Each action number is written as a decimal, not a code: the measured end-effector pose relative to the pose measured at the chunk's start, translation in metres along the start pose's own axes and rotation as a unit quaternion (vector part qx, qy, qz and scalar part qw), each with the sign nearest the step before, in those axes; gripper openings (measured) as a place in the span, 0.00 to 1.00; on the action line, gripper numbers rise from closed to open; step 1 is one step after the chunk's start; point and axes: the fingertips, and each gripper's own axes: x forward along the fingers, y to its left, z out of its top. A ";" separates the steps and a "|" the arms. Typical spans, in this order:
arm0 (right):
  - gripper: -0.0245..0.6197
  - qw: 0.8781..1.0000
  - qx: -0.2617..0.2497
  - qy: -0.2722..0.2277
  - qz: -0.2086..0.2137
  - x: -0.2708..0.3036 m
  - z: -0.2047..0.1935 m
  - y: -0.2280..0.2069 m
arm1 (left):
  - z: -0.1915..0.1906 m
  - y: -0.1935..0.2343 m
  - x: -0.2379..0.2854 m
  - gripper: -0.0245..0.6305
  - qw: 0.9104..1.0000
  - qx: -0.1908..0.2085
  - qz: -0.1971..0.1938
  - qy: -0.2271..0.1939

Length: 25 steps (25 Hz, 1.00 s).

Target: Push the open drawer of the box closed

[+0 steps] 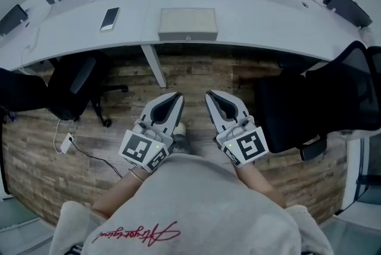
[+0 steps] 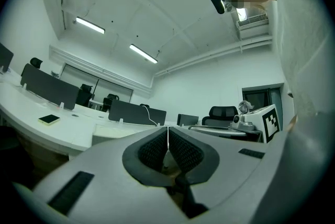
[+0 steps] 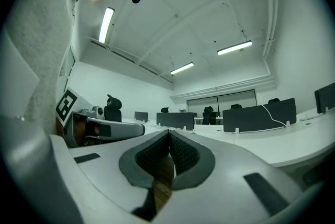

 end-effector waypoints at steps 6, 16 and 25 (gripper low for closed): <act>0.07 1.000 0.000 0.013 0.013 -0.054 -0.005 0.036 | -0.014 -0.051 -0.035 0.07 1.000 -0.011 0.005 0.003; 0.07 1.000 -0.001 0.012 0.013 -0.112 -0.005 0.067 | -0.022 -0.107 -0.068 0.07 1.000 -0.001 -0.002 -0.005; 0.07 1.000 -0.006 -0.002 0.020 -0.132 0.002 0.082 | -0.020 -0.128 -0.080 0.07 1.000 0.008 -0.002 -0.007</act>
